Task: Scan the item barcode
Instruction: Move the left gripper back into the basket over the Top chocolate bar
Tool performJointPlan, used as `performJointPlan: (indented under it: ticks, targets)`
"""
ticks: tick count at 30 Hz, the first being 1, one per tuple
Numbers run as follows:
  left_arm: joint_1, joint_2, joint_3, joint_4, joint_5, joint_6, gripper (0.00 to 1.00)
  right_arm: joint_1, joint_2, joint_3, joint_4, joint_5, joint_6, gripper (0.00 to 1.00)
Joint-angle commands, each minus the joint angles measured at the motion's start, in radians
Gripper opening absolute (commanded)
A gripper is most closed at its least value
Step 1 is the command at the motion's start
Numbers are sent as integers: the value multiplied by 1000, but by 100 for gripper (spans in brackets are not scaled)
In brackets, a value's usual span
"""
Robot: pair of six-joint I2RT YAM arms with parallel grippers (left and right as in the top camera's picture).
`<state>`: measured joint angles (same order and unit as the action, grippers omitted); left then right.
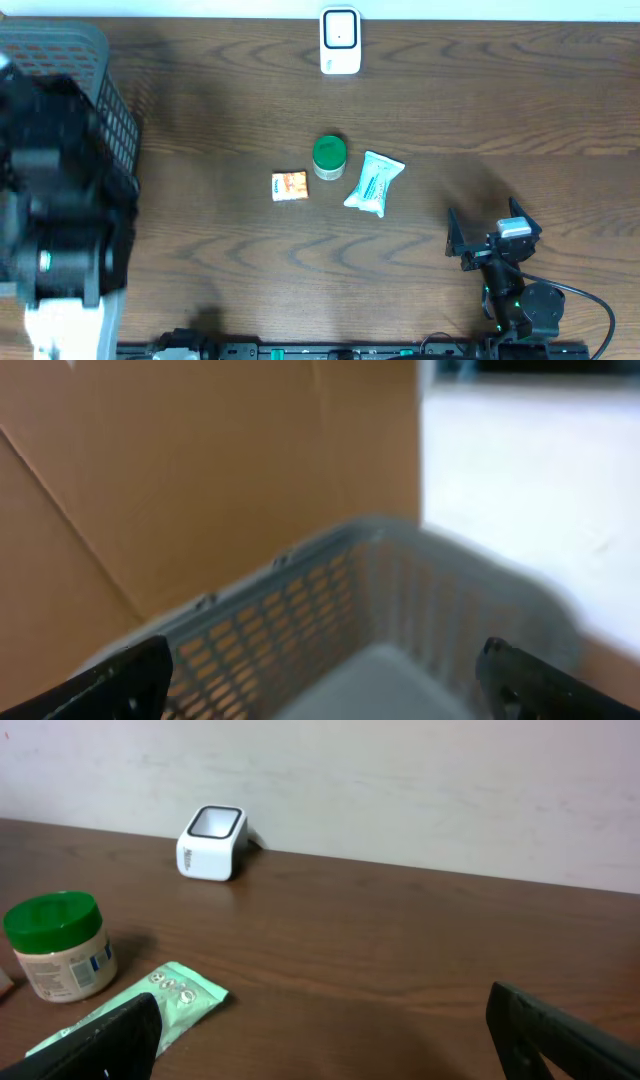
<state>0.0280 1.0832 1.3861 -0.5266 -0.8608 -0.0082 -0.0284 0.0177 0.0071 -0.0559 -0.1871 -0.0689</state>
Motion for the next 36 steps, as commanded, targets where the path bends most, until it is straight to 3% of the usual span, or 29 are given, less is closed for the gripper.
performJointPlan:
  ticks: [1,6,7,11,17,31,36]
  targets:
    - [145,79,2,-63,126,-87,98,10,-3,-2,-4,-2,12,99]
    - [362,180,2,-151,495,-222,98,10,-3,-2,-4,-2,12,99]
    - [443,222,2,-170,668,-256,98,10,-3,-2,-4,-2,12,99]
    - [552,308,2,-204,870,-256,98,10,-3,-2,-4,-2,12,99]
    - [626,445,2,-309,903,-256,98,10,-3,-2,-4,-2,12,99]
    - [628,636,1,-547,903,-255,98,10,-3,-2,-4,-2,12,99]
    - [628,711,1,-565,903,-255,98,10,-3,-2,-4,-2,12,99]
